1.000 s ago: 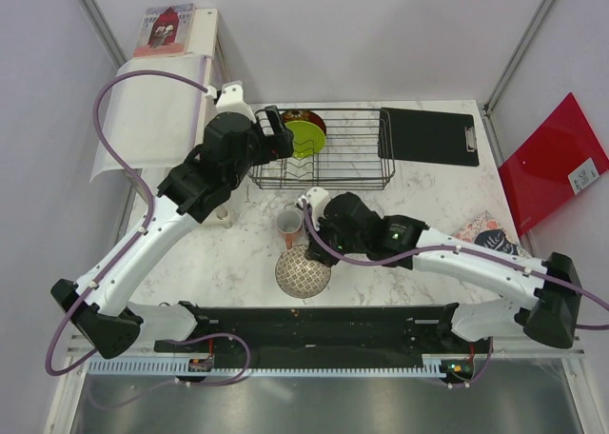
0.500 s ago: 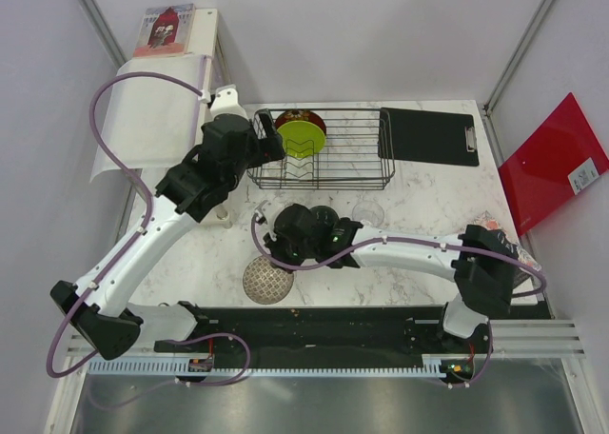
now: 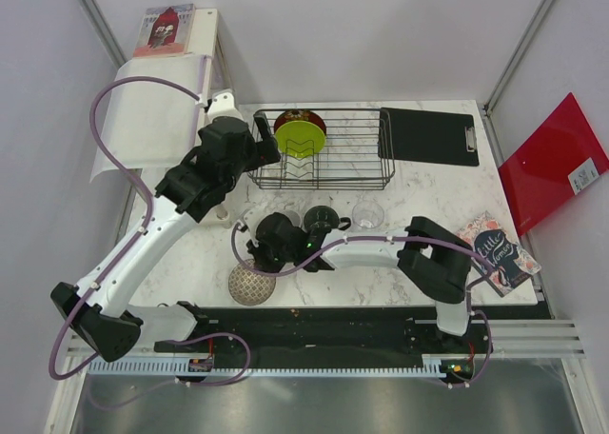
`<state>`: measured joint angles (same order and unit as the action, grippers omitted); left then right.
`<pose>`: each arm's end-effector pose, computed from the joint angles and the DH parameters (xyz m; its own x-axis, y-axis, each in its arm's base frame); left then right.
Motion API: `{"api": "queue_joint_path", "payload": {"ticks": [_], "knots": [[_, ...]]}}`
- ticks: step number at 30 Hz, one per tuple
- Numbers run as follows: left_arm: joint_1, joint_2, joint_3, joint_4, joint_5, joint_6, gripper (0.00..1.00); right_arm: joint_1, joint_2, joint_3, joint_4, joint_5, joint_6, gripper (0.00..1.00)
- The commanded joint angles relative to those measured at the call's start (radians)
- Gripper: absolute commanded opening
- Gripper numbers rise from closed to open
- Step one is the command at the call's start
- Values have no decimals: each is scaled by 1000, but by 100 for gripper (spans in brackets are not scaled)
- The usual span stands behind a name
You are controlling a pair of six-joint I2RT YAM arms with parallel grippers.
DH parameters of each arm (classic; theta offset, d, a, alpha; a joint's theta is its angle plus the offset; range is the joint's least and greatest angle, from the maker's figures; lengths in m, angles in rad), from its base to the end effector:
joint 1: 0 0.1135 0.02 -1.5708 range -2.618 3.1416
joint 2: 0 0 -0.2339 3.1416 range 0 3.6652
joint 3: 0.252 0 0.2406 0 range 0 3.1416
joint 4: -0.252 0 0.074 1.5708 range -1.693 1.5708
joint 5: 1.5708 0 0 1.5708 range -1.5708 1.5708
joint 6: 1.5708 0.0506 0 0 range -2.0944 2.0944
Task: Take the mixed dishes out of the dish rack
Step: Place the bowl at the center of the board.
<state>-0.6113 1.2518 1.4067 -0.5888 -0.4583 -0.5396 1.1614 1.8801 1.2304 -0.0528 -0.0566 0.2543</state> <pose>0.2388 -0.1400 0.3806 -0.3909 -0.2887 -0.8740 -0.0173 0.9517 -0.3066 0.1598 0.3755 0.1627 -0.4837 -0.4836 -0.7295 -0.8384 0.4954 0.2274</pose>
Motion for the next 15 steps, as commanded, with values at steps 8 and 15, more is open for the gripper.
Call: {"api": "queue_joint_path", "payload": {"ticks": [8, 15], "knots": [[12, -38, -29, 29, -2, -28, 99, -11, 140, 155, 139, 23, -41, 0], [15, -37, -29, 32, 12, -23, 99, -55, 174, 199, 136, 1, -18, 0]]}}
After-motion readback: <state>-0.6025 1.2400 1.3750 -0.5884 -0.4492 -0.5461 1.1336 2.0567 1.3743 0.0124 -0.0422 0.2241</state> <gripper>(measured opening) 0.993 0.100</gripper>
